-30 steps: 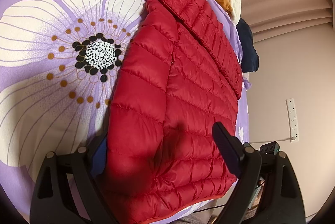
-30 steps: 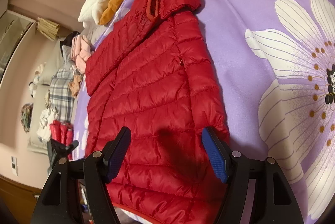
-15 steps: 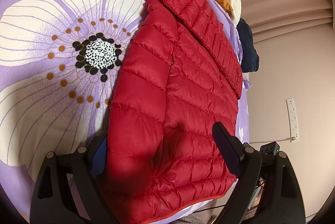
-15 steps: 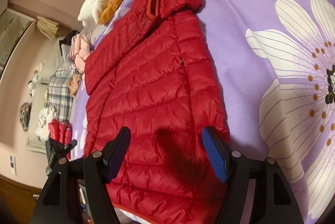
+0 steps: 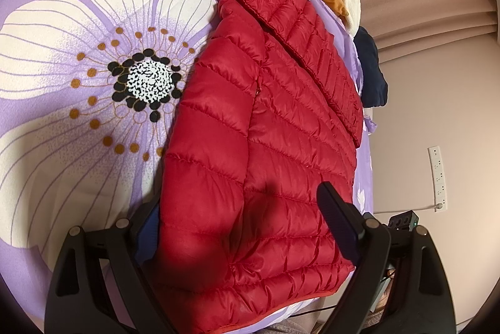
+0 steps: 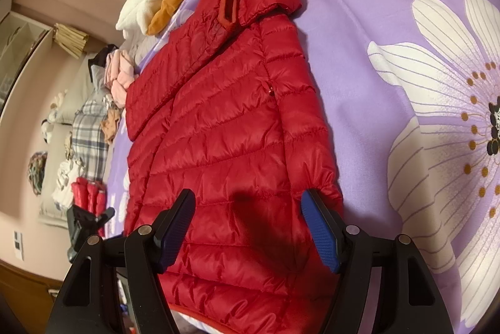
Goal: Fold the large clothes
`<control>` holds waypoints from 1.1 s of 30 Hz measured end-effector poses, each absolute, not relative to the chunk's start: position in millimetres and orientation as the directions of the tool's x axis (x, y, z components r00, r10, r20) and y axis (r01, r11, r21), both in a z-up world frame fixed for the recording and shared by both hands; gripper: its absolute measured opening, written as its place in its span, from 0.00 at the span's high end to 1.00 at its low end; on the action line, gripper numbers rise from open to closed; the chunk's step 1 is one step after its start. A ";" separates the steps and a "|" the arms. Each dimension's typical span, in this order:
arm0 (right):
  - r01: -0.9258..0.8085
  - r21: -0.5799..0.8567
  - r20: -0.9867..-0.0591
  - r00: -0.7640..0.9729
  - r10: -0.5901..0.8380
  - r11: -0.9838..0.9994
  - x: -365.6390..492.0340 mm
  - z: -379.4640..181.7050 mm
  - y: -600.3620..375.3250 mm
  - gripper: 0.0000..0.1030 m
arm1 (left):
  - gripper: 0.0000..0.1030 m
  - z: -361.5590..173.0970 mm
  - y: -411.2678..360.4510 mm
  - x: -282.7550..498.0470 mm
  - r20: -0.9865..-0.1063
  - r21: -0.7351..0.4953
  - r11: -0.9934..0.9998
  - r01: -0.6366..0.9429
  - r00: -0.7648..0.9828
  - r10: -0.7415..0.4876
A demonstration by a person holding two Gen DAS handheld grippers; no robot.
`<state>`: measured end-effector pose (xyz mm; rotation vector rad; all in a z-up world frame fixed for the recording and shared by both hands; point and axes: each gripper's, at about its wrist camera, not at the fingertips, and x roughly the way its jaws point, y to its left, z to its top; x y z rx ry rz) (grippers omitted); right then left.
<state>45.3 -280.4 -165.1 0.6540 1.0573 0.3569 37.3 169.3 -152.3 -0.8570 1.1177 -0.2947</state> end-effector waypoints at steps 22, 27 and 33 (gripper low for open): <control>0.035 0.648 -0.686 0.462 0.563 0.761 43.9 -164.6 -277.6 0.31 | 0.13 -152.0 169.1 38.3 -0.665 -0.727 0.656 -0.200 0.439 -0.603; 0.035 0.648 -0.685 0.462 0.563 0.761 43.3 -164.3 -276.9 0.31 | 0.13 -151.9 167.6 37.7 -0.665 -0.727 0.657 -0.198 0.438 -0.605; 0.009 0.653 -0.677 0.454 0.579 0.757 35.3 -168.2 -277.5 0.31 | 0.13 -153.9 162.9 32.9 -0.665 -0.726 0.668 -0.164 0.417 -0.620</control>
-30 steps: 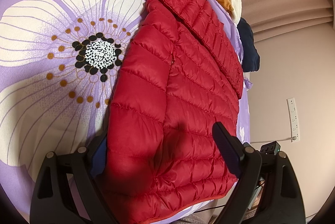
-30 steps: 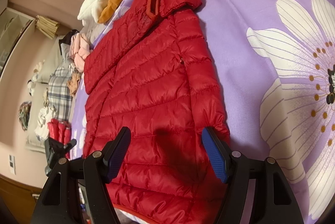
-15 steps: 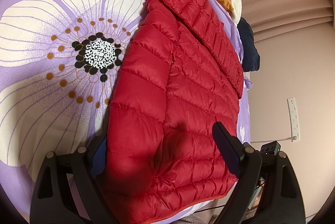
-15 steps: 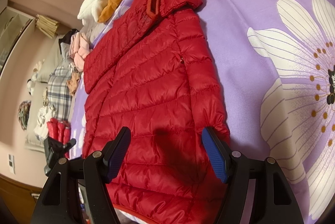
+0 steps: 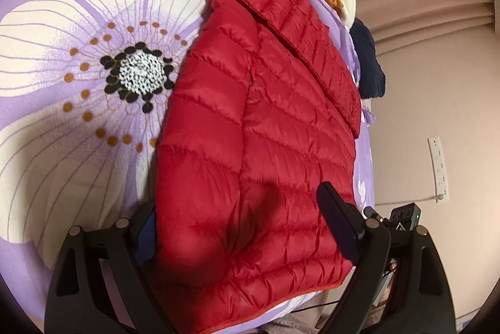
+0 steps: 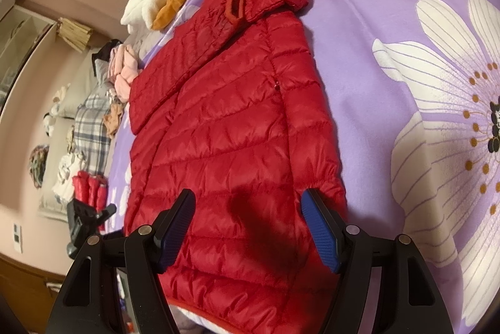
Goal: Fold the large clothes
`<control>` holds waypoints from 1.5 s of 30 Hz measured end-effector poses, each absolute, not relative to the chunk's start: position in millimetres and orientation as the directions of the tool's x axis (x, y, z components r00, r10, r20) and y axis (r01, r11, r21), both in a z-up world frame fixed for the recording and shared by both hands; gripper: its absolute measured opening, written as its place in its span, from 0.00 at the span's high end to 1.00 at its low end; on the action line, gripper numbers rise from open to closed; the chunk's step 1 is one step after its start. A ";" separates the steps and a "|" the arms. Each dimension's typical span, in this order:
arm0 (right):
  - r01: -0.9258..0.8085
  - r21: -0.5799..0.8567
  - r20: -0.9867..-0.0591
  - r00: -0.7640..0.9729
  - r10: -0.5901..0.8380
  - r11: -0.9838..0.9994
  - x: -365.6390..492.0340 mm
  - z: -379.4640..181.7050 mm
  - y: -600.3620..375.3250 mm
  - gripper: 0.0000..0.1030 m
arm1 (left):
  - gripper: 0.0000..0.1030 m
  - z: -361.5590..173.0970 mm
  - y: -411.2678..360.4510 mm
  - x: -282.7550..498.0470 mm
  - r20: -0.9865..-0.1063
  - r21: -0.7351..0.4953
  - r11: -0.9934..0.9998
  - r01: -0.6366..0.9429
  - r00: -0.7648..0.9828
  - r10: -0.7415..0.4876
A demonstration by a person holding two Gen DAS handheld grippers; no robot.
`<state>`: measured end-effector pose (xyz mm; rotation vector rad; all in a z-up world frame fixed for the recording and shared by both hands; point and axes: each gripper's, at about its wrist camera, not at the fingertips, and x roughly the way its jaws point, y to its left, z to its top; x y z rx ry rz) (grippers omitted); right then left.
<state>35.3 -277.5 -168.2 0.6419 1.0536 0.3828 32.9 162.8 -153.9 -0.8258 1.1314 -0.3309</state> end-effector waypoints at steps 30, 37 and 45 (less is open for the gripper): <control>-0.022 0.699 -0.639 0.429 0.639 0.714 1.3 -168.5 -281.6 0.50 | 0.57 -162.6 157.4 -9.2 -0.645 -0.752 0.641 -0.152 0.365 -0.671; 0.039 0.668 -0.666 0.478 0.574 0.743 -14.5 -160.8 -309.7 0.50 | 0.57 -160.5 153.7 -8.3 -0.660 -0.739 0.658 -0.144 0.349 -0.665; 0.071 0.702 -0.663 0.428 0.614 0.709 -19.7 -180.1 -304.8 0.48 | 0.57 -160.3 150.3 -5.0 -0.660 -0.740 0.657 -0.145 0.344 -0.668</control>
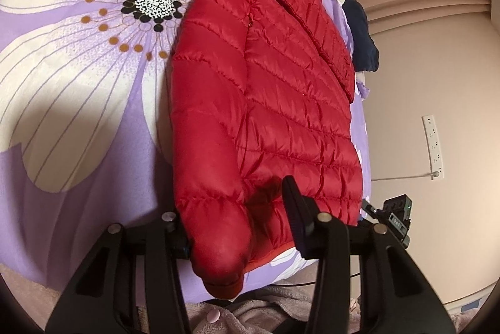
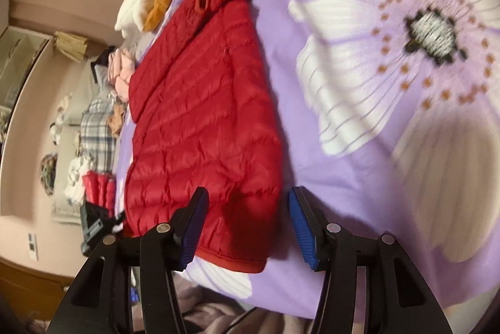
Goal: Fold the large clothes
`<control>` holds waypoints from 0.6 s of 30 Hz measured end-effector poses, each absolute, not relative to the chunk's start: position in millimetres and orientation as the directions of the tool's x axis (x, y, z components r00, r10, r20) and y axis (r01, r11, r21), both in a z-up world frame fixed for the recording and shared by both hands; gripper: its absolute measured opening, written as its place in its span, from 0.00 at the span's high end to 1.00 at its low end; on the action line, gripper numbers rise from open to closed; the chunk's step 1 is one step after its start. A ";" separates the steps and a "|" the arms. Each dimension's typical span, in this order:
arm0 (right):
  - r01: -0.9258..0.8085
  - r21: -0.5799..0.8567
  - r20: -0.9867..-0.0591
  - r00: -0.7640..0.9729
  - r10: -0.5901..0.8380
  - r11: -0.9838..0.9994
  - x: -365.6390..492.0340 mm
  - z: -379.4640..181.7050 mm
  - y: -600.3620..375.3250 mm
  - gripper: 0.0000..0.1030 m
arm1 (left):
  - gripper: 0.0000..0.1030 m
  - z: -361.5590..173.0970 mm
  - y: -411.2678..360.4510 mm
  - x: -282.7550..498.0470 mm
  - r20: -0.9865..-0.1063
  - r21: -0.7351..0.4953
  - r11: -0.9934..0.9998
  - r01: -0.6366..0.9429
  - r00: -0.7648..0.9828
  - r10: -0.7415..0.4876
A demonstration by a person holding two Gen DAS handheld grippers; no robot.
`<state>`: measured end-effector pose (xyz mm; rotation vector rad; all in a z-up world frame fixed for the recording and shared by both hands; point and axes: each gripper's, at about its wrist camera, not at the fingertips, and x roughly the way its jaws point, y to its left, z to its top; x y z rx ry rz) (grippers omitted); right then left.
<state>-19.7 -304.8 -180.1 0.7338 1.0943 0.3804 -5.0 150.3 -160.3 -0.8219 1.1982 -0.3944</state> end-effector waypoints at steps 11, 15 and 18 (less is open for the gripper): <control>-0.098 0.648 -0.615 0.518 0.594 0.756 -14.4 -138.9 -276.8 0.85 | 0.85 -147.0 153.6 -11.7 -0.649 -0.744 0.651 -0.150 0.389 -0.653; -0.173 0.636 -0.554 0.577 0.601 0.752 -18.8 -110.6 -273.0 0.85 | 0.87 -118.9 148.1 -8.4 -0.625 -0.745 0.663 -0.080 0.432 -0.650; -0.240 0.611 -0.510 0.610 0.607 0.754 -22.4 -89.0 -264.8 0.85 | 0.87 -92.4 140.0 -6.6 -0.601 -0.734 0.679 -0.003 0.469 -0.647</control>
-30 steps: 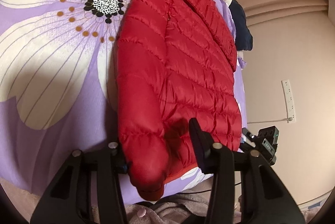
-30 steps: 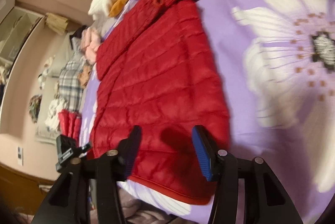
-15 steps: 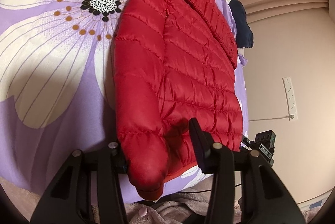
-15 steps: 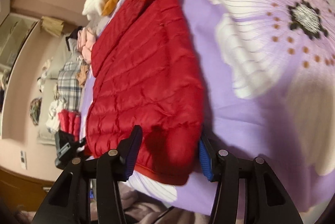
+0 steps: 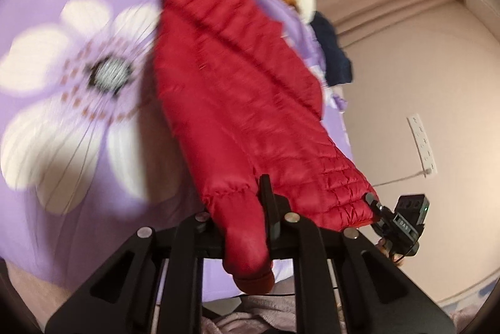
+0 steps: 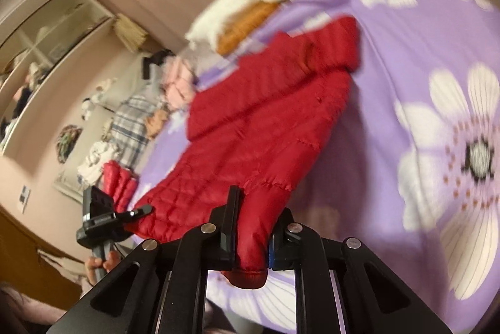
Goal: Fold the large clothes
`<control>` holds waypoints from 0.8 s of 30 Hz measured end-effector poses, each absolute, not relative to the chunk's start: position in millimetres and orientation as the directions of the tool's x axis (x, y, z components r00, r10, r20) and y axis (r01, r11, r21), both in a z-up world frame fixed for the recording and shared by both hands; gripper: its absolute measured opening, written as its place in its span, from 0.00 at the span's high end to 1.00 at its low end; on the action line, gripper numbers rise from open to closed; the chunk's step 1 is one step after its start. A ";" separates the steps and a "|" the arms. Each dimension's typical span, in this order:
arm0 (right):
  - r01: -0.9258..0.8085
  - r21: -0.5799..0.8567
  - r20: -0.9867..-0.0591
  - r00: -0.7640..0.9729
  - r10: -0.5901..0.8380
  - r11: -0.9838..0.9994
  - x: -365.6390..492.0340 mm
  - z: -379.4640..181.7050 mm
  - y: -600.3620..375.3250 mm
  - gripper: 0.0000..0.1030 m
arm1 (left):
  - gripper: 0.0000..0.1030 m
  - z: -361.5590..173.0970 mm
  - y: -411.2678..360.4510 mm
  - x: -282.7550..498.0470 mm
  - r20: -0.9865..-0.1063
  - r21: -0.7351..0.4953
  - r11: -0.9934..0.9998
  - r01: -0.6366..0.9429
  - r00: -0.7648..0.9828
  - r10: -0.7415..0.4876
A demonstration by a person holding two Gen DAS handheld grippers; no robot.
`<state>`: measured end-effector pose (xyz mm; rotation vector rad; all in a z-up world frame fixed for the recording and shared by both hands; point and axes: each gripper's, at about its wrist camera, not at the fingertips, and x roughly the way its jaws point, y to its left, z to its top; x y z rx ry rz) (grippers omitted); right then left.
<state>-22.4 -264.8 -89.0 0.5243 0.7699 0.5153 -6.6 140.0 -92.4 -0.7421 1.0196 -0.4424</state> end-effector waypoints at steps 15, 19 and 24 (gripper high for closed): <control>-0.389 0.578 -0.372 0.657 0.656 0.717 -46.5 -40.4 -250.4 0.86 | 0.87 -36.5 135.1 -15.2 -0.504 -0.748 0.653 0.119 0.537 -0.676; -0.421 0.567 -0.339 0.664 0.667 0.708 -57.8 -25.9 -251.7 0.86 | 0.87 -20.2 140.6 -28.0 -0.499 -0.743 0.655 0.137 0.538 -0.679; -0.462 0.547 -0.303 0.668 0.680 0.698 -70.0 -11.8 -252.6 0.86 | 0.86 -5.0 145.1 -40.4 -0.487 -0.737 0.656 0.162 0.546 -0.681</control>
